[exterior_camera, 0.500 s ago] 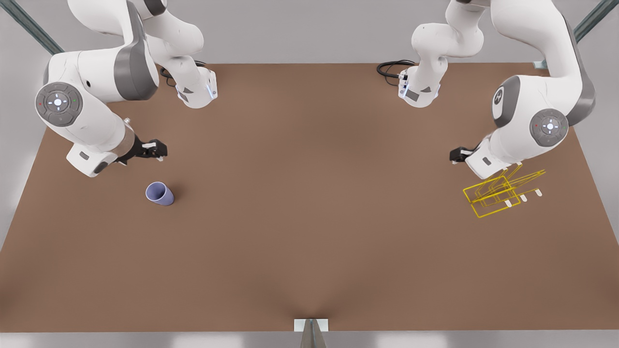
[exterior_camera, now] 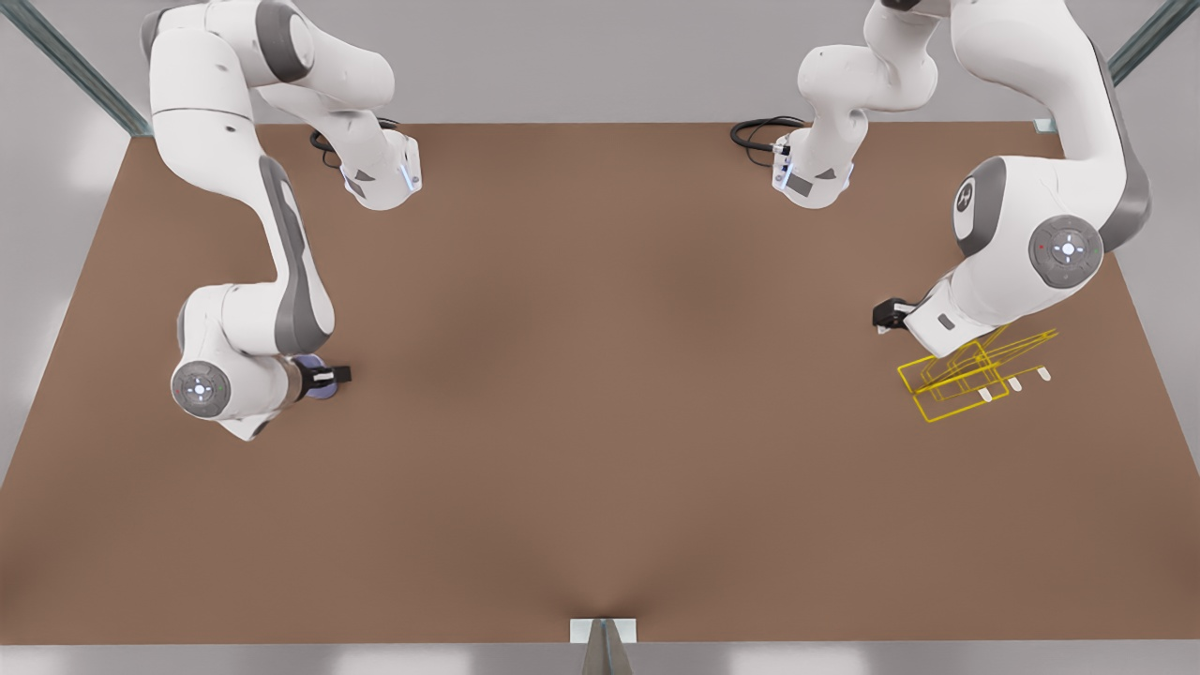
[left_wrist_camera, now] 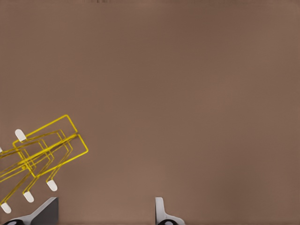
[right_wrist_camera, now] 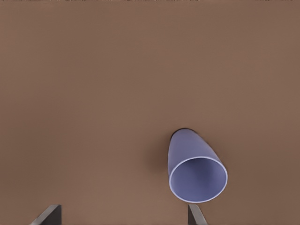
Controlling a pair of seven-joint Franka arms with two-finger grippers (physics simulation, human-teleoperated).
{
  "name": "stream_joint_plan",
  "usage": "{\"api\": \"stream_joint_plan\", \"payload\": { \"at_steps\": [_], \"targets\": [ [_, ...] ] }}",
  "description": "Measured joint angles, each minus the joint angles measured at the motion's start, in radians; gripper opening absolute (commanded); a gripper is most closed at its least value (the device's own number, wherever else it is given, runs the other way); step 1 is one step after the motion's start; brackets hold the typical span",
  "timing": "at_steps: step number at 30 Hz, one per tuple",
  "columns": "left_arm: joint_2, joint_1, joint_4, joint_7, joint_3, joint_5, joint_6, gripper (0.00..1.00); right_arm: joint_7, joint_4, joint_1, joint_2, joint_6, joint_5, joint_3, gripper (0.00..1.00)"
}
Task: Place the cup on the cup holder
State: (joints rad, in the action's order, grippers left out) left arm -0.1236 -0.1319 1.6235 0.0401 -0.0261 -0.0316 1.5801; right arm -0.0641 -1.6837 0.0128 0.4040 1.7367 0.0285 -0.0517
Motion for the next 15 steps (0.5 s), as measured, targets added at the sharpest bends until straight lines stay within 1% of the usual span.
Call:
{"api": "stream_joint_plan", "payload": {
  "at_steps": [3,6,7,9,11,15],
  "targets": [
    [-0.006,0.0,0.0,0.001,0.0,0.0,0.002,1.0,-0.026,-0.085,-0.014,-0.003,0.133,-0.037,0.016,1.0],
    [-0.008,0.0,0.0,0.002,0.0,0.0,0.003,1.0,-0.062,-0.104,-0.019,-0.017,0.228,-0.077,0.032,1.0],
    [-0.008,0.0,0.0,0.002,0.0,0.0,0.003,1.0,-0.076,-0.133,-0.02,-0.043,0.252,-0.092,0.036,1.0],
    [-0.008,0.0,0.0,0.002,0.0,0.0,0.003,1.0,-0.104,-0.244,-0.024,-0.107,0.319,-0.112,0.043,1.0],
    [-0.008,0.0,0.0,0.003,0.0,0.0,0.002,1.0,-0.133,-0.297,-0.033,-0.145,0.347,-0.123,0.063,1.0],
    [-0.008,0.0,0.001,0.003,0.0,0.0,0.001,1.0,-0.182,-0.31,-0.024,-0.154,0.349,-0.13,0.11,1.0]
  ]
}}
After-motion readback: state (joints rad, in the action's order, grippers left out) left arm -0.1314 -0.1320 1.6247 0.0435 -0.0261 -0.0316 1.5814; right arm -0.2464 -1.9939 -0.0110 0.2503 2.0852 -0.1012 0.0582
